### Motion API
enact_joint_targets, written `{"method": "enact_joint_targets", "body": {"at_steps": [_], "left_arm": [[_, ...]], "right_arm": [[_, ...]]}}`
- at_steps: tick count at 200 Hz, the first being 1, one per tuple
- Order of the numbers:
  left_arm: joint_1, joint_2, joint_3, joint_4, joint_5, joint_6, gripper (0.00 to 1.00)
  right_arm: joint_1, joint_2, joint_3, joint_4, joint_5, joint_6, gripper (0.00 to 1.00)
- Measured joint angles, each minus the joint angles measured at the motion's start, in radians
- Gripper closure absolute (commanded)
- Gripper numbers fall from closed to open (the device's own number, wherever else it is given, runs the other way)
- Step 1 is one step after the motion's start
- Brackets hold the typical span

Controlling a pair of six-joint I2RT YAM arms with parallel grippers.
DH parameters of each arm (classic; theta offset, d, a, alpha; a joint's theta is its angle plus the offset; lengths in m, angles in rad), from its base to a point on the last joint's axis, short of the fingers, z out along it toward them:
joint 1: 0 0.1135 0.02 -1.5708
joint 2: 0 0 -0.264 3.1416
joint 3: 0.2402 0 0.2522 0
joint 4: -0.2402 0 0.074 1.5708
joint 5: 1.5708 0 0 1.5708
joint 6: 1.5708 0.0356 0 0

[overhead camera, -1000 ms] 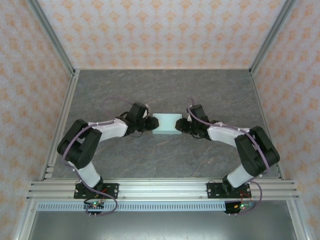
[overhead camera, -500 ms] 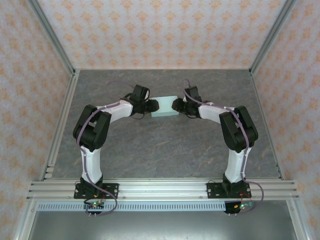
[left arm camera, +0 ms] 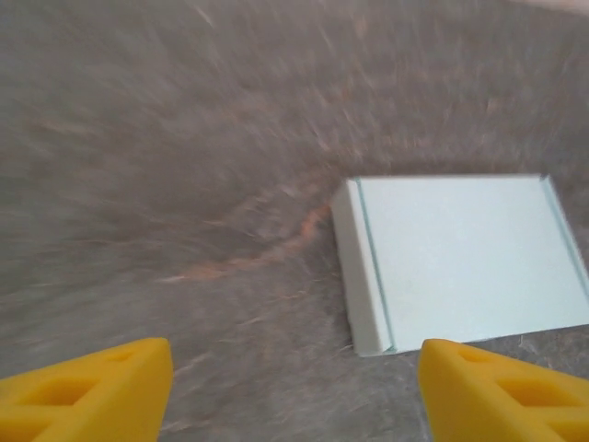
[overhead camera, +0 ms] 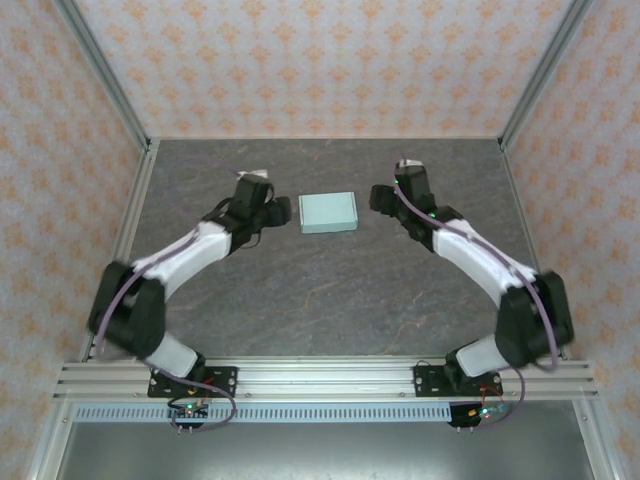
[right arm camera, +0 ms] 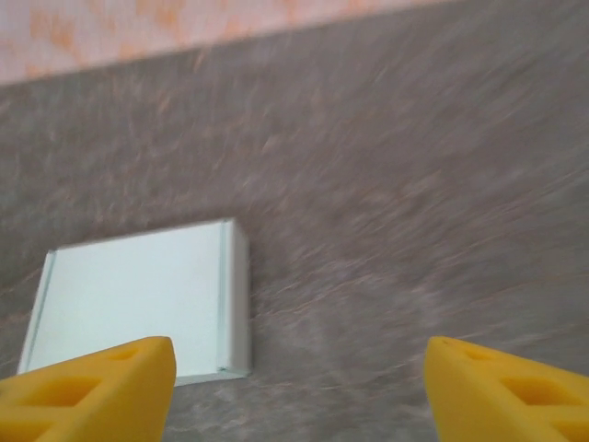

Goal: Fold the paper box

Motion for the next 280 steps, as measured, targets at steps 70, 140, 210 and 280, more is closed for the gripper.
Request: {"method": "enact_joint_targets", "body": {"at_steps": [70, 140, 210, 280], "left_arm": [[0.046, -0.6, -0.427, 0.131, -0.406, 0.116, 0.0], [0.22, -0.457, -0.651, 0.405, -0.378, 0.279, 0.0], [0.359, -0.098, -0.648, 0.767, -0.188, 0.29, 0.0], [0.359, 0.052, -0.56, 0.842, -0.02, 0.349, 0.0]], "right_arm": [[-0.037, -0.4, -0.404, 0.065, 0.463, -0.116, 0.01], [-0.112, -0.32, -0.671, 0.423, 0.492, -0.186, 0.01], [-0.201, -0.084, -0.678, 0.765, 0.271, -0.292, 0.01], [-0.317, 0.075, -0.674, 0.983, 0.063, -0.306, 0.01]]}}
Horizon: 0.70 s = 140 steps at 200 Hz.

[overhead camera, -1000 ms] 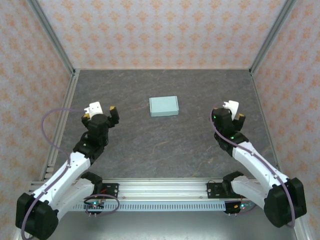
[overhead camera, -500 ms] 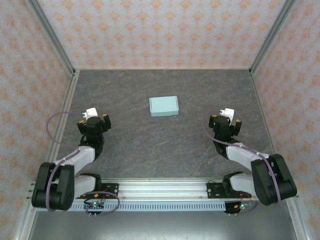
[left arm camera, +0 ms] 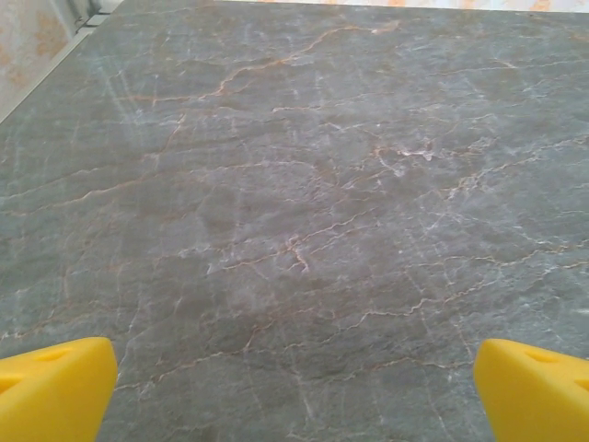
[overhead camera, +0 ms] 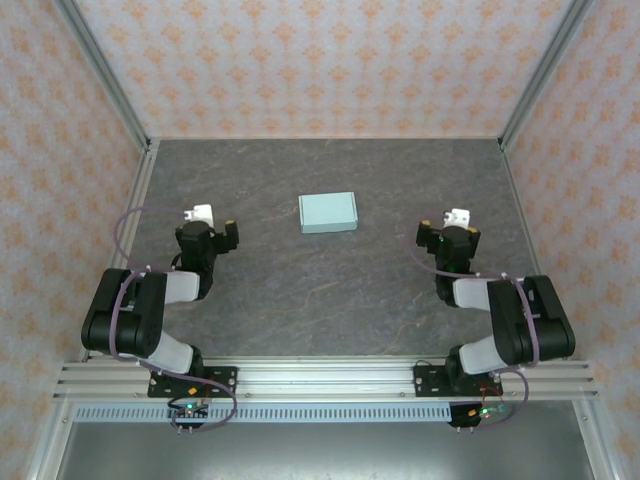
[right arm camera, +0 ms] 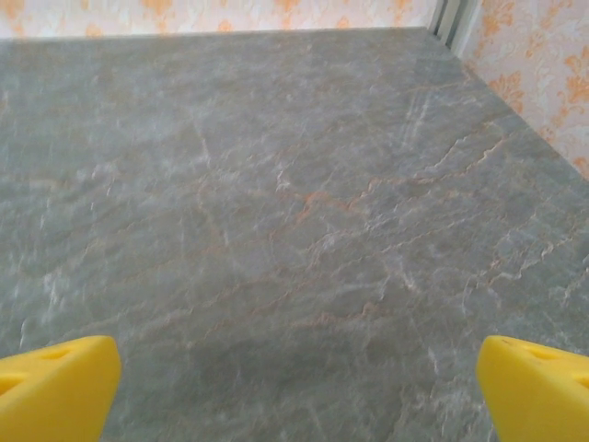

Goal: Fold the paper box

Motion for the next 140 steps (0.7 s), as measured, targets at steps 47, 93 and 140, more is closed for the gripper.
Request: {"method": "enact_joint_targets", "body": {"at_steps": [47, 93, 140], "left_arm": [[0.0, 0.0, 0.001, 0.003, 0.024, 0.013, 0.0], [0.0, 0.0, 0.001, 0.005, 0.024, 0.019, 0.0], [0.0, 0.0, 0.001, 0.005, 0.024, 0.021, 0.0]], "right_arm": [[-0.064, 0.061, 0.051, -0.039, -0.062, 0.056, 0.01], [-0.067, 0.061, 0.062, -0.049, -0.079, 0.07, 0.01], [-0.067, 0.061, 0.062, -0.051, -0.079, 0.073, 0.01]]}}
